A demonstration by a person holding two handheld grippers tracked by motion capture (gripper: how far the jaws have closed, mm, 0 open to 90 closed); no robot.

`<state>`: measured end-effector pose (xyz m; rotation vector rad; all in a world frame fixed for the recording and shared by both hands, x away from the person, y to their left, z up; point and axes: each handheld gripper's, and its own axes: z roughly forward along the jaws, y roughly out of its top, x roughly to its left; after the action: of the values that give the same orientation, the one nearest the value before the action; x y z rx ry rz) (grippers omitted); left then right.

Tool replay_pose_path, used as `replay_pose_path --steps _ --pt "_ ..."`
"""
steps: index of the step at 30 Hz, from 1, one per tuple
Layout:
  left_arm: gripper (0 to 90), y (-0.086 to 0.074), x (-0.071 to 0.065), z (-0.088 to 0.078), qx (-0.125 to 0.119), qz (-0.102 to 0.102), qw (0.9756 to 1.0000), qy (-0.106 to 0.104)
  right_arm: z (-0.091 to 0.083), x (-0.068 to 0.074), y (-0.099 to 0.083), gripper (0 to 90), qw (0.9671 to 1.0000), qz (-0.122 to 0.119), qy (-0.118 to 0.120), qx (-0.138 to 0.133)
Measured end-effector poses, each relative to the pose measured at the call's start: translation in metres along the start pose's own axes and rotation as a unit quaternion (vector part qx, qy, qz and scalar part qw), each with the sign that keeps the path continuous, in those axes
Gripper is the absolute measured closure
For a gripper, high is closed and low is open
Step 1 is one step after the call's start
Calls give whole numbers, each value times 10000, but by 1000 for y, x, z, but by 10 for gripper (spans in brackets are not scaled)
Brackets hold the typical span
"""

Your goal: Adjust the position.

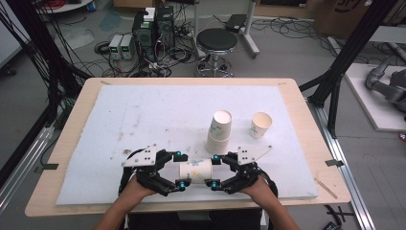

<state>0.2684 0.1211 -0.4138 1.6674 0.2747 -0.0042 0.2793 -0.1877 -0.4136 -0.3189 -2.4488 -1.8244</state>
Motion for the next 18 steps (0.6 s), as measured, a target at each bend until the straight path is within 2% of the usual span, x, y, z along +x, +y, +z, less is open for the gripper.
replay_pose_path --steps 3,7,10,15,18 --pt "188 2 0 -2 70 67 9999 84 0 0 1 311 9999 -23 -79 95" --pt "183 8 -2 -4 368 277 9988 191 0 0 3 311 9990 -42 -213 386" --pt "183 12 -4 -2 620 406 9970 241 0 1 6 316 9982 -59 -279 519" --pt "182 17 -3 1 930 466 9942 276 -2 1 12 316 9964 -135 -347 764" --pt "183 20 -2 2 1152 505 9916 296 -2 0 15 316 9946 -204 -373 951"
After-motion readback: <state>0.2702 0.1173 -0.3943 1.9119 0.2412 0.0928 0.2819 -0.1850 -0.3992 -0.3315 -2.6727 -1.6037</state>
